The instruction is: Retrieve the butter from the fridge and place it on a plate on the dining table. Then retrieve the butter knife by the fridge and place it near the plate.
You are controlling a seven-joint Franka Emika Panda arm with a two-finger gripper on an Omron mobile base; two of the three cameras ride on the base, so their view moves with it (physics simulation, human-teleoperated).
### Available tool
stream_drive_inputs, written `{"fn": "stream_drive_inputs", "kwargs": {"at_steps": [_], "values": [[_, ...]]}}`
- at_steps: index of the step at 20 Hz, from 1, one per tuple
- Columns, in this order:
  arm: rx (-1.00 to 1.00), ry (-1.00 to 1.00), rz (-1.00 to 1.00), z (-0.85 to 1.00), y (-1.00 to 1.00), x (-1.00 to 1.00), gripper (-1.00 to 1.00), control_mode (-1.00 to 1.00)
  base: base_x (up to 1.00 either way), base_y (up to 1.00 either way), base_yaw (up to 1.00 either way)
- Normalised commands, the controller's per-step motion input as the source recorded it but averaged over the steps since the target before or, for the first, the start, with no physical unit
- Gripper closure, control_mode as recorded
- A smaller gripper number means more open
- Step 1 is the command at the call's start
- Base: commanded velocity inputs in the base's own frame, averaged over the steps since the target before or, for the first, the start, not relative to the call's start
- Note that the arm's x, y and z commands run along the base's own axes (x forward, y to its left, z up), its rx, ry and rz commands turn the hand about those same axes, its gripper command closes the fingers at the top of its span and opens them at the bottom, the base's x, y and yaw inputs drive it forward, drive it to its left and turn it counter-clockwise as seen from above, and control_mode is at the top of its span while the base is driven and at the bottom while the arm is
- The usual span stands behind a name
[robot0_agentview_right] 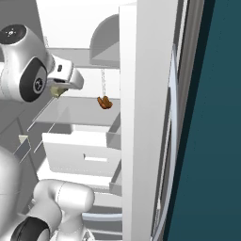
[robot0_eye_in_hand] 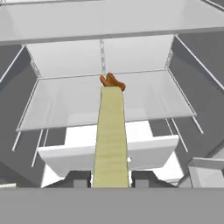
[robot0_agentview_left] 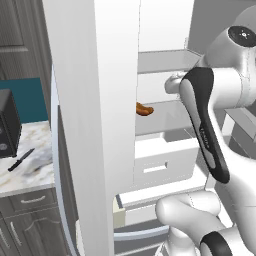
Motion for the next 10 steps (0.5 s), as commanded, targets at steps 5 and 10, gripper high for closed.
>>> {"fn": "stream_drive_inputs", "kwargs": {"at_steps": [5, 10], "values": [[0.00, 0.30, 0.00, -0.21, -0.01, -0.60, 1.00, -1.00, 0.00, 0.00, 0.00], [0.00, 0.22, 0.02, -0.54, 0.00, -0.46, 1.00, -1.00, 0.00, 0.00, 0.00]]}}
